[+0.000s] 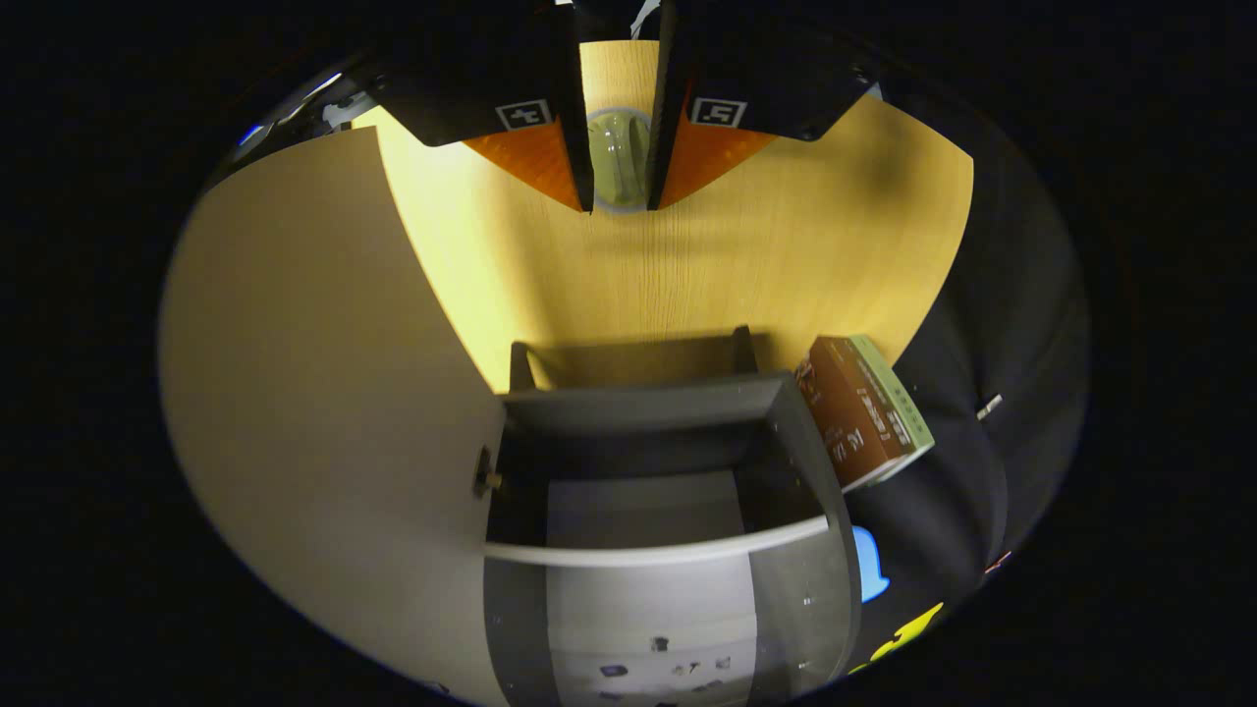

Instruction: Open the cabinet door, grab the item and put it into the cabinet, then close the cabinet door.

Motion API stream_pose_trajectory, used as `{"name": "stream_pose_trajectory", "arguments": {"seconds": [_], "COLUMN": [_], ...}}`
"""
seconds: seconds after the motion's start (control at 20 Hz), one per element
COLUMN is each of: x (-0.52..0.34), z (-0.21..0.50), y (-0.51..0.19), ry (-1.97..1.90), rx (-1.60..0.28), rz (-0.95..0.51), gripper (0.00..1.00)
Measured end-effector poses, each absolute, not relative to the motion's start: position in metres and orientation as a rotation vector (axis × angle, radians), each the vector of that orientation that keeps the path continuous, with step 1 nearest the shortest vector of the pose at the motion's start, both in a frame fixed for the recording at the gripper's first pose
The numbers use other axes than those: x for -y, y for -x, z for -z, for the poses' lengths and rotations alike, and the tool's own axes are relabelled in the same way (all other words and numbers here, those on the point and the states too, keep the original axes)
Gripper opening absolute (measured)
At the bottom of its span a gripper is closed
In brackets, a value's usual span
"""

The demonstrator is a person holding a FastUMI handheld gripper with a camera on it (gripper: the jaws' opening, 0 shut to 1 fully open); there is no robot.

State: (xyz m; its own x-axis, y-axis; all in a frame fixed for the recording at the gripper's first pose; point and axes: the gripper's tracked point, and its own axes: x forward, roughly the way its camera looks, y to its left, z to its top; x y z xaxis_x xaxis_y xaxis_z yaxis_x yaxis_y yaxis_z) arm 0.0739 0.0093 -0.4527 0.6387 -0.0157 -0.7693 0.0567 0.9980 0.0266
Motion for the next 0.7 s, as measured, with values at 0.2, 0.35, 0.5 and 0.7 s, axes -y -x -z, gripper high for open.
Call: {"name": "stream_pose_trajectory", "arguments": {"seconds": [0.2,0.35,0.5,0.7], "x": [-0.013,-0.016,-0.021,-0.019], "z": [0.505,0.529,0.547,0.554], "y": [-0.068,-0.066,-0.063,-0.067], "ry": [-0.017,-0.001,0.025,0.087], "rx": [-0.984,-1.032,-1.062,-1.067], "rz": [0.01,-0.015,-0.039,-0.052], "gripper": [0.36,0.37,0.36,0.37]}}
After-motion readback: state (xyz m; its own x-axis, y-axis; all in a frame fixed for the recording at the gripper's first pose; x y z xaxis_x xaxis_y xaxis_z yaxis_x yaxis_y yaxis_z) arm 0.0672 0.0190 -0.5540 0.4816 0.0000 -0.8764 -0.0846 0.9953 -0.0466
